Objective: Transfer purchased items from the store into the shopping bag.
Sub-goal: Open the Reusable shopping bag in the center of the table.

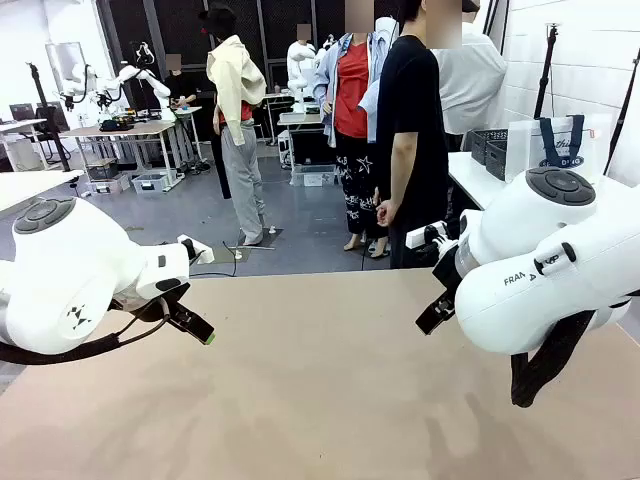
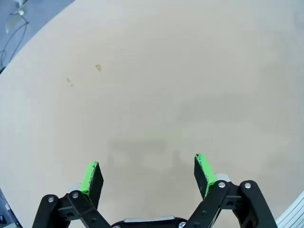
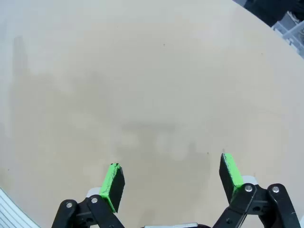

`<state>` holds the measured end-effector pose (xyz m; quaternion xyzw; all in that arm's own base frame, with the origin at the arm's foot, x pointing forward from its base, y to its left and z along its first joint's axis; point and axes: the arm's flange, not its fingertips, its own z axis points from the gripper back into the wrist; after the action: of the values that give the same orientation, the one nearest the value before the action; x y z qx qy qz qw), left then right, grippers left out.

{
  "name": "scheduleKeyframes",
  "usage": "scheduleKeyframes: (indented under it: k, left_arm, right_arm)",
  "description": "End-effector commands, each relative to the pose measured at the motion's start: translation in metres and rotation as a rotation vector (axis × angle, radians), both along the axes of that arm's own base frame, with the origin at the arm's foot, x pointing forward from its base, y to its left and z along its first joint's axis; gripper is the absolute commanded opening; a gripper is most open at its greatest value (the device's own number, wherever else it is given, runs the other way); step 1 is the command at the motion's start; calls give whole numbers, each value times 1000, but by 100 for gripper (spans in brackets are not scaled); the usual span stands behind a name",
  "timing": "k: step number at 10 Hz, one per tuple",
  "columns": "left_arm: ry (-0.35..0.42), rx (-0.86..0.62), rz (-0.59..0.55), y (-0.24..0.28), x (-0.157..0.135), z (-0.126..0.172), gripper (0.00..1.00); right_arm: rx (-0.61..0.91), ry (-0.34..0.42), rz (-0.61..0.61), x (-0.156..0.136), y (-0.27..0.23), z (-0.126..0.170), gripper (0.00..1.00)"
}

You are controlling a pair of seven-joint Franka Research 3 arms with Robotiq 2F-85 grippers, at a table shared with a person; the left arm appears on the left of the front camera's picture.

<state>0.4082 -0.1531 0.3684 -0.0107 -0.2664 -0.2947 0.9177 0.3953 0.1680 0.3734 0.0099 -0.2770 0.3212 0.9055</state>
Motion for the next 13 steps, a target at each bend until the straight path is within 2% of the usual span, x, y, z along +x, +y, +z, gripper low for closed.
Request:
scheduleKeyframes:
  k: [1, 13]
  left_arm:
    - [0, 0, 0, 0, 0, 0, 100]
    - [0, 0, 0, 0, 0, 0, 100]
  right_arm:
    - [0, 0, 0, 0, 0, 0, 100]
    - [0, 0, 0, 0, 0, 0, 100]
